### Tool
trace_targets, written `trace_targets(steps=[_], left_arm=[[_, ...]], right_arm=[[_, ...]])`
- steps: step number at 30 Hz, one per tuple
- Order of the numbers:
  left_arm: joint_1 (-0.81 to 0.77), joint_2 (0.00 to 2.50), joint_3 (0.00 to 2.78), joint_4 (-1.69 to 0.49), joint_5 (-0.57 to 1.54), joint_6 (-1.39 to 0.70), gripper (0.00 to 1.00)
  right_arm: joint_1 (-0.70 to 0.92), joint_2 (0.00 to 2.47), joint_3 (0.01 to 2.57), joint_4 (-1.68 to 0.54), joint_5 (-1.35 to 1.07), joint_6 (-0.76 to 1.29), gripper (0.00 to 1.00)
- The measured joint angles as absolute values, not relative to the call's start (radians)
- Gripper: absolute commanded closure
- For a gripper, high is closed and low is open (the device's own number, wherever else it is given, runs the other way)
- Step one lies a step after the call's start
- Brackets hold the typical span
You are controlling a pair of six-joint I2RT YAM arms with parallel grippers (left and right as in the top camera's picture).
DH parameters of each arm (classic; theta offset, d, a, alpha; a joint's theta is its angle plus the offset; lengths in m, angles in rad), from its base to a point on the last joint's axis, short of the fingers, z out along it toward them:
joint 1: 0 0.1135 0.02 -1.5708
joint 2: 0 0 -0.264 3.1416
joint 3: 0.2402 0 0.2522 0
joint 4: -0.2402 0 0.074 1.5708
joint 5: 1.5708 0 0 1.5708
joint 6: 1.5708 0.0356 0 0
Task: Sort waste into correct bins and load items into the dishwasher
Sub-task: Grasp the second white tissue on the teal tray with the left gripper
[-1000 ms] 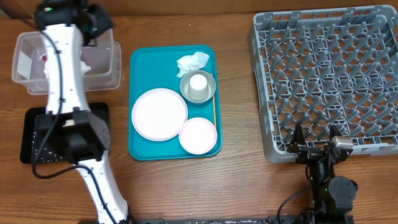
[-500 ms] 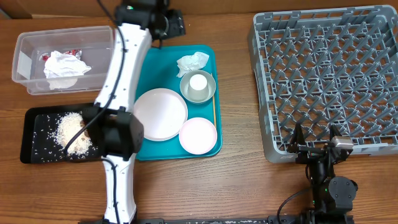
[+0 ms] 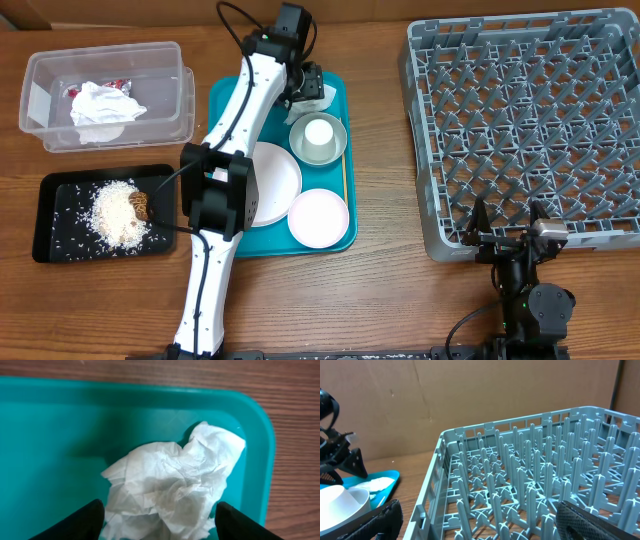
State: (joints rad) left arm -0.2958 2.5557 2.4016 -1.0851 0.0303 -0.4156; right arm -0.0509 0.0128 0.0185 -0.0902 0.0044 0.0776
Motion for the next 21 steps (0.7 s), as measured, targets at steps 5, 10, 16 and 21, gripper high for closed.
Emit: trace_targets(steps=[5,10,16,21], left_arm=[[-0.298,2.600,2.402,-1.100,0.020,-0.419,0.28],[-0.298,2.617,2.402,-1.105,0.003,-0.420,0.36],[-0.300,2.618,2.402,-1.108,-0.012,-0.429,0.92],[-0.296,2.619,2.421,-1.139,-0.012,-0.431,0.96]], right_arm=[[-0.051,0.013,0.019,-0.090,0.004,0.078,0.00],[-0.051,0.013,0.019,-0.090,0.004,0.078,0.00],[-0.051,0.013,0.019,-0.090,0.004,0.078,0.00],[-0.051,0.013,0.019,-0.090,0.004,0.078,0.00]])
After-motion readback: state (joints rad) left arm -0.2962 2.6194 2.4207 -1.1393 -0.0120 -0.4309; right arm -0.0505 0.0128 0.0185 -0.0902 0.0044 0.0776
